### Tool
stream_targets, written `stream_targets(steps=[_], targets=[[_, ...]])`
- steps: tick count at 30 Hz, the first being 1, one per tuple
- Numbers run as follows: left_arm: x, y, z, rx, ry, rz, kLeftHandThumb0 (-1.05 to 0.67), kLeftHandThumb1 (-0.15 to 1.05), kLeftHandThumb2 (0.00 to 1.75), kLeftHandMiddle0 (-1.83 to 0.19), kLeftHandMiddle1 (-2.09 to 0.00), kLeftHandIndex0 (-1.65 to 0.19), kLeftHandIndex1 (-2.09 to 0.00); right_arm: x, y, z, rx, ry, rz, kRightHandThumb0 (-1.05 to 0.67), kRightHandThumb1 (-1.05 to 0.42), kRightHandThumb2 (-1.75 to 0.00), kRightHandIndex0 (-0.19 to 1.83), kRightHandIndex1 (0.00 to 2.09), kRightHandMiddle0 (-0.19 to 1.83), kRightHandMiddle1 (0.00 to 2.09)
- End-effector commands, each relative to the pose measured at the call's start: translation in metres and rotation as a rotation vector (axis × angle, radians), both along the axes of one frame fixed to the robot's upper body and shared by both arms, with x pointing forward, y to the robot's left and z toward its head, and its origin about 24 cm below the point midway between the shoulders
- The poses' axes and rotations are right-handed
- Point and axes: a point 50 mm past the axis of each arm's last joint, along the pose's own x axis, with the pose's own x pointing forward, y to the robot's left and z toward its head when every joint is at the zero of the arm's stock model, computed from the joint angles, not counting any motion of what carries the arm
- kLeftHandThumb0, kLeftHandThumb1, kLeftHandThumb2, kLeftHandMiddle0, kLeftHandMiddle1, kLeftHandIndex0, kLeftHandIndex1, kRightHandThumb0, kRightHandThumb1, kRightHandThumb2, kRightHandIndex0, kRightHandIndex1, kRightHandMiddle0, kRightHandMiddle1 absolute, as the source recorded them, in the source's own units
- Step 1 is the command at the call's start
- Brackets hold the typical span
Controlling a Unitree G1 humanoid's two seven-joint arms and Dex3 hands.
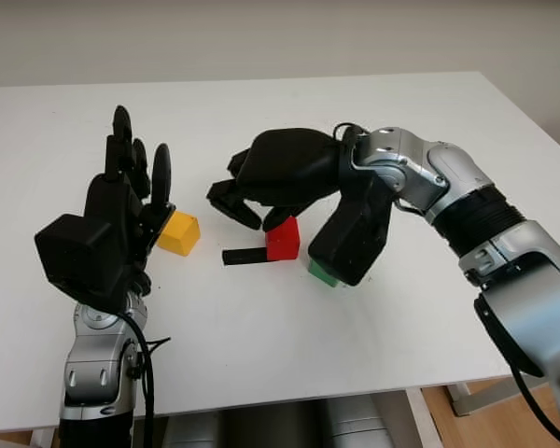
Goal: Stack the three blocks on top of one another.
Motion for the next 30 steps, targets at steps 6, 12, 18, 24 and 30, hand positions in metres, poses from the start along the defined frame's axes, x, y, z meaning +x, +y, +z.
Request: stream_targets(steps=[6,12,18,24,30], targets=[[0.001,-0.001,0.005,0.004,-0.023,-0.011,-0.73,1.05,0.5,0.07,-0.05,0.08,-0.05,0.008,-0.009,0.039,0.231,0.086,-0.105,-0.22,-0.95,-0.05,0.36,1.58,0.33,1.4],[0.0,-0.001,0.005,0.0,-0.027,-0.013,-0.72,1.05,0.49,0.07,-0.05,0.08,-0.05,0.018,-0.028,0.055,0.365,0.127,-0.181,-0.33,-0.87,-0.05,0.24,1.34,0.24,1.07],[-0.001,0.001,0.006,0.016,-0.028,-0.008,-0.72,1.05,0.48,0.07,-0.05,0.08,-0.05,0.026,-0.056,0.049,0.403,0.161,-0.292,-0.52,-0.87,-0.06,0.11,0.9,0.14,0.71],[-0.003,0.003,0.006,0.031,-0.025,0.004,-0.66,1.05,0.47,0.05,-0.06,0.06,-0.06,0.024,-0.084,0.027,0.415,0.192,-0.364,-0.61,-0.87,-0.05,0.07,0.82,0.08,0.59],[-0.006,0.011,0.009,0.183,-0.033,0.133,-0.65,1.05,0.32,-0.08,-0.11,-0.03,-0.11,0.024,-0.096,0.018,0.564,0.274,-0.434,-0.62,-0.87,-0.05,-0.14,0.99,-0.09,0.75]])
